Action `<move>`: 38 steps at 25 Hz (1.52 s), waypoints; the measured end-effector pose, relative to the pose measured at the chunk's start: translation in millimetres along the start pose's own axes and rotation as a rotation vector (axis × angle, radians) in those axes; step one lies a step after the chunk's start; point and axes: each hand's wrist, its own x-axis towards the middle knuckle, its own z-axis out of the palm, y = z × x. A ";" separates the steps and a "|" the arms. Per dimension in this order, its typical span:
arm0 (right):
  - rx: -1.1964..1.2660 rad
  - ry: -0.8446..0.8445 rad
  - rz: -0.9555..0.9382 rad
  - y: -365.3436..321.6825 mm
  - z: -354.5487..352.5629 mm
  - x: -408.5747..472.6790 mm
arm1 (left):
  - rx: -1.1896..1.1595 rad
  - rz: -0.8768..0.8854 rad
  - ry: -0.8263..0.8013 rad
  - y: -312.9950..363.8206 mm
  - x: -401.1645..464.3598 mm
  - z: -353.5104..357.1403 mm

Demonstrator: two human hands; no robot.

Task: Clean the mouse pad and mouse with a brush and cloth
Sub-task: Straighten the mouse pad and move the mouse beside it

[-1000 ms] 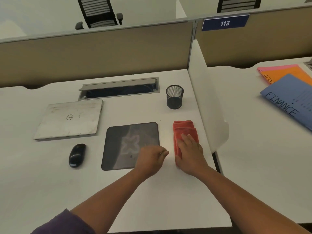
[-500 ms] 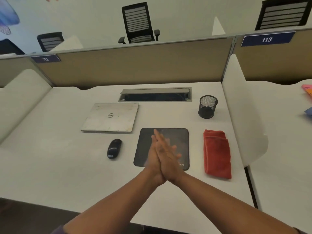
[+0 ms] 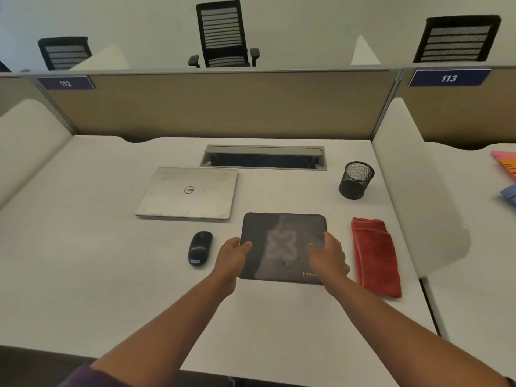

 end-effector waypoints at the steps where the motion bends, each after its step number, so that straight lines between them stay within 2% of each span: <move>1: 0.020 0.022 0.063 5.2 0.6 2.8 | 0.045 -0.042 -0.012 -7.2 10.0 -6.7; 7: 0.205 0.080 0.223 37.2 12.8 12.6 | 0.261 -0.038 0.000 -28.9 51.6 -20.3; 14: 0.348 0.129 0.276 42.1 12.7 14.6 | 0.229 -0.061 0.020 -31.8 77.2 -24.5; 24: 0.392 0.133 0.273 47.4 9.5 7.7 | 0.400 -0.030 0.029 -38.8 87.1 -33.5; 35: 0.249 0.021 0.195 58.5 2.2 -1.1 | 0.574 -0.009 0.129 -53.9 62.9 -30.7; 38: 0.220 -0.022 0.153 61.6 -1.9 -1.4 | 0.510 -0.027 0.134 -52.1 56.9 -30.8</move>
